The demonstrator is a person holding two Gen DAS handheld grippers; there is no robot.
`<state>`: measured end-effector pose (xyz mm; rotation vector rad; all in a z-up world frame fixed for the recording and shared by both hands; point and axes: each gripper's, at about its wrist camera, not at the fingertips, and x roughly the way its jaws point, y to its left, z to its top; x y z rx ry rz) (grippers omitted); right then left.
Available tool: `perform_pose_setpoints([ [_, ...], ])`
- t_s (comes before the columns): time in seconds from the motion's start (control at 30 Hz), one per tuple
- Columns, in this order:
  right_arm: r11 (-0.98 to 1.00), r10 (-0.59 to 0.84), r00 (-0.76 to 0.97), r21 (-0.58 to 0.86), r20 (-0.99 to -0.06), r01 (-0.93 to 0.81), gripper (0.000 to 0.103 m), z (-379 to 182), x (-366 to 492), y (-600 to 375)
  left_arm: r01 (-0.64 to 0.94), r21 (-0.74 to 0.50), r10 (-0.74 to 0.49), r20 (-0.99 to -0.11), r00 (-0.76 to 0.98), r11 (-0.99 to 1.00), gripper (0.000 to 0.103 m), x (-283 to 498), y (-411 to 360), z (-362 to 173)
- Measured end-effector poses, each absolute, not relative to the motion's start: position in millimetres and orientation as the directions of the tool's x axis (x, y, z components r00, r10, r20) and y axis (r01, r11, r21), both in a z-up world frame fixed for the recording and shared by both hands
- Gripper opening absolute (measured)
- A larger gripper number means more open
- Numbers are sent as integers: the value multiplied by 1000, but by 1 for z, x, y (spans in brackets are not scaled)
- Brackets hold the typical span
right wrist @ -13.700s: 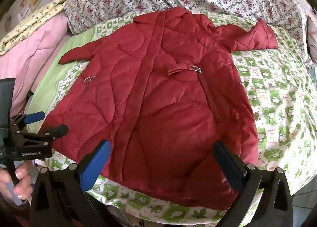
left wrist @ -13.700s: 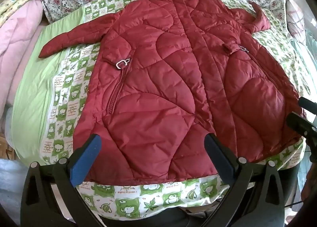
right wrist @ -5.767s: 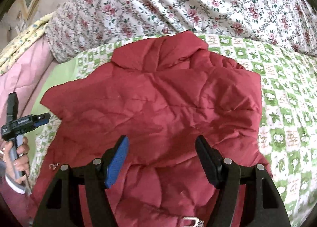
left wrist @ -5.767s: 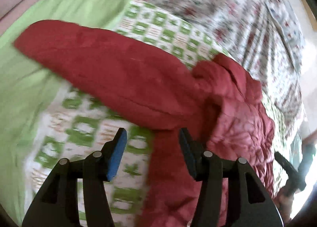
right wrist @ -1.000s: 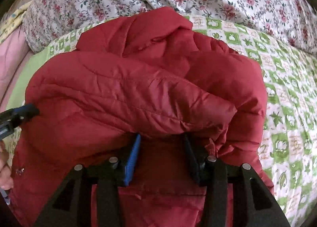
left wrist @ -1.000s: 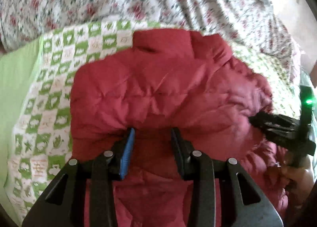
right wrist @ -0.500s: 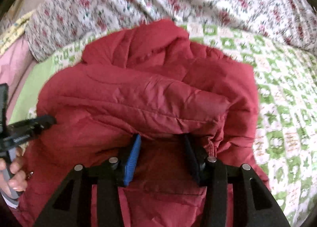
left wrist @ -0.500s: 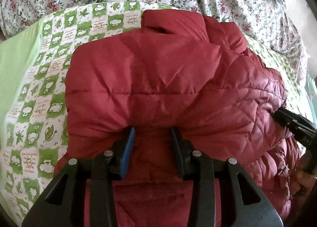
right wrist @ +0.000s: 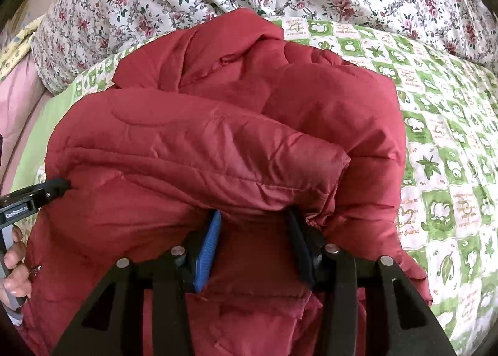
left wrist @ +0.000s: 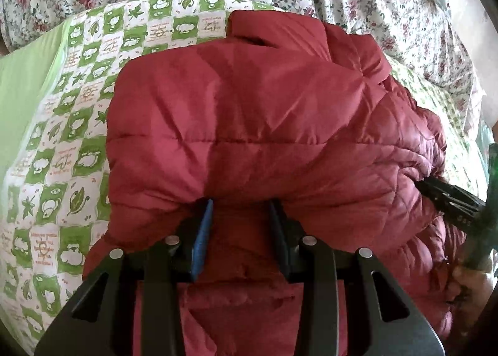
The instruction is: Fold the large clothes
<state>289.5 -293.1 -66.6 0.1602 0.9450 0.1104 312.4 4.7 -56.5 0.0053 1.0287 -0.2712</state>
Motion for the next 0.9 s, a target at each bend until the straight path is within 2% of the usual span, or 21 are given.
perform_pose_setpoints([
  [0.3, 959, 229, 587, 284, -776, 0, 47, -41, 271, -307, 206, -131, -219, -844, 490, 970, 36, 295, 15, -30],
  [0.33, 957, 232, 589, 290, -774, 4, 48, -36, 265, -308, 202, -139, -223, -842, 491, 969, 36, 291, 18, -28],
  [0.43, 951, 252, 597, 308, -762, -9, 63, -25, 249, -308, 187, -150, -225, -837, 499, 971, 37, 271, 29, -22],
  [0.47, 951, 257, 597, 309, -760, -15, 65, -21, 242, -307, 181, -157, -228, -835, 500, 971, 37, 262, 34, -21],
  [0.67, 943, 285, 597, 332, -750, -33, 66, -11, 205, -305, 141, -229, -269, -831, 488, 963, 37, 222, 62, -21],
  [0.9, 937, 292, 602, 349, -743, -24, 73, -6, 166, -315, 107, -237, -259, -837, 482, 966, 37, 182, 86, -20],
])
